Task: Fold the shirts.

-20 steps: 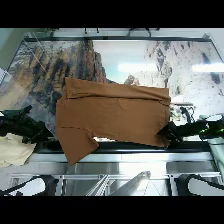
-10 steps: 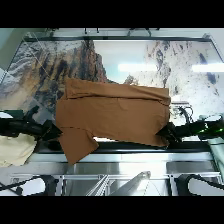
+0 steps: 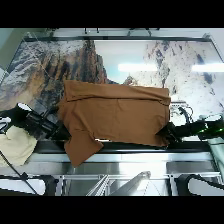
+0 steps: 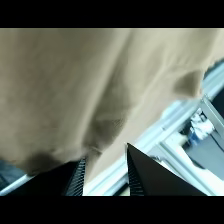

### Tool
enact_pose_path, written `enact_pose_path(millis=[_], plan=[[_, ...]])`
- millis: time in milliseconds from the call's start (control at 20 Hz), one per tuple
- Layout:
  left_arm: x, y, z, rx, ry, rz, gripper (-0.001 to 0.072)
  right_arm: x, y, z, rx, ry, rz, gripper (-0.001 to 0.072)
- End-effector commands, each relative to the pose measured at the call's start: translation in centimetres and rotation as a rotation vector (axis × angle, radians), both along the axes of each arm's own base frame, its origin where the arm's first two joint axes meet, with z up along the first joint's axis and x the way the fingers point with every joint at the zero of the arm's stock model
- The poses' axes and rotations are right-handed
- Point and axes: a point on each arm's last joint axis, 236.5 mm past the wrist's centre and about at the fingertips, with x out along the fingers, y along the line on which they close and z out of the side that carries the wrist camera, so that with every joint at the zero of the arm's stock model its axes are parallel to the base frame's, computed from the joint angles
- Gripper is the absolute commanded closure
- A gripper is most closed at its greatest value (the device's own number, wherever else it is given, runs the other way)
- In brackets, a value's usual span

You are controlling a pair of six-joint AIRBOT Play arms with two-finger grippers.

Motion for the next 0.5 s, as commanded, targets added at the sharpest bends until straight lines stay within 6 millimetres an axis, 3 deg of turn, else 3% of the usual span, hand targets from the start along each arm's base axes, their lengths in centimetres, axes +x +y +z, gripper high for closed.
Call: enact_pose_path(millis=[0,100,250,450], plan=[[2.1,1.3,2.6,0.006,-0.054,0.043,0.0418,2.1,-2.7,-2.3,-0.151,-0.071,-0.052,0.0376],[1.8,3.0,3.7,0.03,-0.079,0.084,0.0416,2.1,-2.7,-2.3,-0.151,-0.071,-0.053,0.0377],[-1.0,5.4,3.4,0.106,-0.053,0.124,0.0417,2.1,-2.7,-2.3,-0.152,-0.072,-0.053,0.0376],[-3.8,4.1,1.6,0.103,-0.008,0.173,0.0416,2.2,-2.6,-2.2,-0.146,-0.072,-0.058,0.0375]])
